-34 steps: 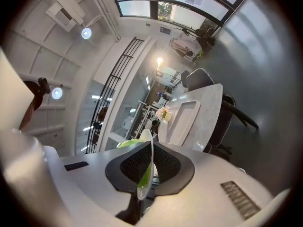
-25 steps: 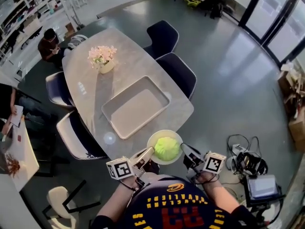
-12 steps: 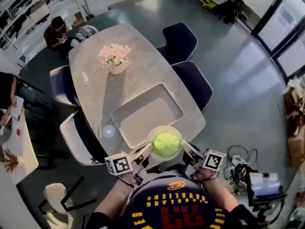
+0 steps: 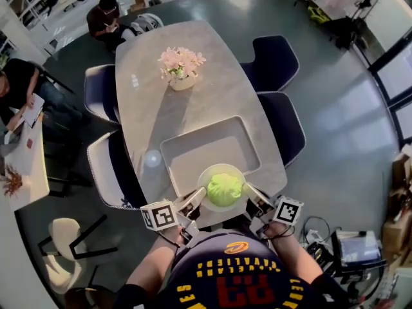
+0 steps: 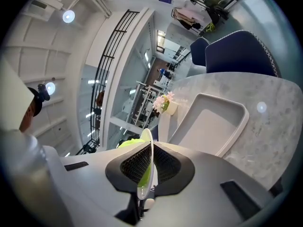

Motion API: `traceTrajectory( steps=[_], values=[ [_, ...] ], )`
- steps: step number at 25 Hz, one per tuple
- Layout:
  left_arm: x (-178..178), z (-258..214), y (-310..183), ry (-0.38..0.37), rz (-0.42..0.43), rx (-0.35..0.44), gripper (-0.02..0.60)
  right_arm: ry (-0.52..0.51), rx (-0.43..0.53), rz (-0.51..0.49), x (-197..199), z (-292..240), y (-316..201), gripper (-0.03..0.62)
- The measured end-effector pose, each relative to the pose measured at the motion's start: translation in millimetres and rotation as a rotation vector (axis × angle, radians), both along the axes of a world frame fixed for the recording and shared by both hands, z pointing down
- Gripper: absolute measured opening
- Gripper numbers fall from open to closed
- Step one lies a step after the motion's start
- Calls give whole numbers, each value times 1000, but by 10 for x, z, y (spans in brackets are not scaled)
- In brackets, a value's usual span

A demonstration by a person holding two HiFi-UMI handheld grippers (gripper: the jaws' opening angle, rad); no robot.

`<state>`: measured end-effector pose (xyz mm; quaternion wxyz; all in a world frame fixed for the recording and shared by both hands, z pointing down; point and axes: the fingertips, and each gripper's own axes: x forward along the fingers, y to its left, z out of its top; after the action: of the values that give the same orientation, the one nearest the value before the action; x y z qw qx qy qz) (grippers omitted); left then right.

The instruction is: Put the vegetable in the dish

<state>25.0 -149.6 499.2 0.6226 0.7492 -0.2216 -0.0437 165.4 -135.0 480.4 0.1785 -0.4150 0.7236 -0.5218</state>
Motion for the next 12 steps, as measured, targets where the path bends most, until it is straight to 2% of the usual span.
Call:
traceTrajectory(
  steps=[12],
  values=[
    [130, 249, -326, -50, -234, -60, 18, -2, -31, -239, 129, 236, -729, 17]
  ],
)
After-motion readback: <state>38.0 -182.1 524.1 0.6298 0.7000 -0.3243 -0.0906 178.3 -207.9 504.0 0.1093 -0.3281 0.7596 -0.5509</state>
